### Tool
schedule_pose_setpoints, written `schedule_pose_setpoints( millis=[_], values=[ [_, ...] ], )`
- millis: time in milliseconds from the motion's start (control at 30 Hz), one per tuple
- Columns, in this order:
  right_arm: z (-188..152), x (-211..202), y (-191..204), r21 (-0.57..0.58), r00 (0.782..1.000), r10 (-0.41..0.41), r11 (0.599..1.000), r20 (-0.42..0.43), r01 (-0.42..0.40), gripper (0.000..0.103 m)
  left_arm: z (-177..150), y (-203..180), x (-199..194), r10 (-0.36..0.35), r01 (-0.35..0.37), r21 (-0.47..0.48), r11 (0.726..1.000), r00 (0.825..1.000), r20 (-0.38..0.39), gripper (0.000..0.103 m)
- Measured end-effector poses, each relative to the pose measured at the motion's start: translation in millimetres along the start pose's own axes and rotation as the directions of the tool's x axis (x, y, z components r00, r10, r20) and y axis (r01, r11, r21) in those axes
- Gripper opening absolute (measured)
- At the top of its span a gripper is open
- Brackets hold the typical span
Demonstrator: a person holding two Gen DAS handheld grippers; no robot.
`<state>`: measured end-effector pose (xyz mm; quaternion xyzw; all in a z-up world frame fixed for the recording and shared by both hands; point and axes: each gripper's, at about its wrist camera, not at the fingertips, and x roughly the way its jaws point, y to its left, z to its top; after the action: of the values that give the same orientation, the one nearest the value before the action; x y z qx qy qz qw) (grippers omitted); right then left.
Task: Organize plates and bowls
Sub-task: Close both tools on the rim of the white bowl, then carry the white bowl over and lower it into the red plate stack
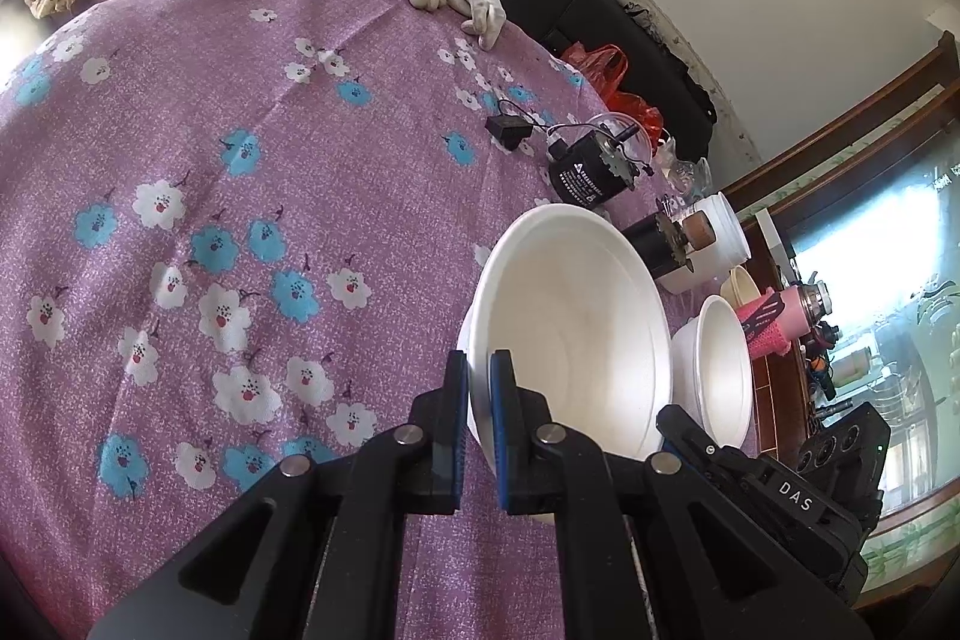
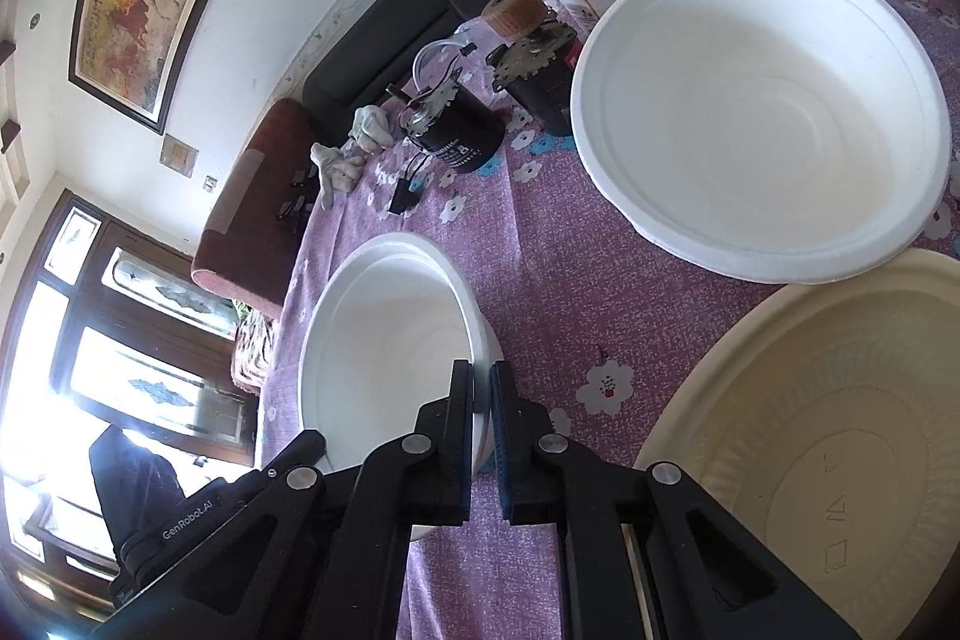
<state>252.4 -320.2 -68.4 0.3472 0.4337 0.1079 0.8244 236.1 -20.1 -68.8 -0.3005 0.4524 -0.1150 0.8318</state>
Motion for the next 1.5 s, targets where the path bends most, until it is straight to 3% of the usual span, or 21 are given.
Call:
schedule_pose_setpoints(
  millis=[467,767,1167,1500],
  values=[
    [-6,-8,4,-0.001,1.0,0.017,1.0,0.009,-0.017,0.007,-2,-4,-14,0.007,-0.007,0.01,1.0,1.0,0.025,0.006],
    [-18,-34,18,-0.02,0.998,0.044,0.999,0.05,-0.043,0.007,-14,-11,-40,0.026,-0.028,0.04,0.999,0.998,0.056,0.007],
    [-88,-91,69,-0.122,0.985,0.15,0.983,0.089,-0.139,0.007,-46,-2,-147,0.066,-0.084,0.098,0.992,0.982,0.177,0.007],
    [-164,-112,136,-0.247,0.97,0.24,0.943,0.039,-0.224,0.007,-80,47,-248,0.115,-0.143,0.085,0.986,0.955,0.274,0.007]
  ],
)
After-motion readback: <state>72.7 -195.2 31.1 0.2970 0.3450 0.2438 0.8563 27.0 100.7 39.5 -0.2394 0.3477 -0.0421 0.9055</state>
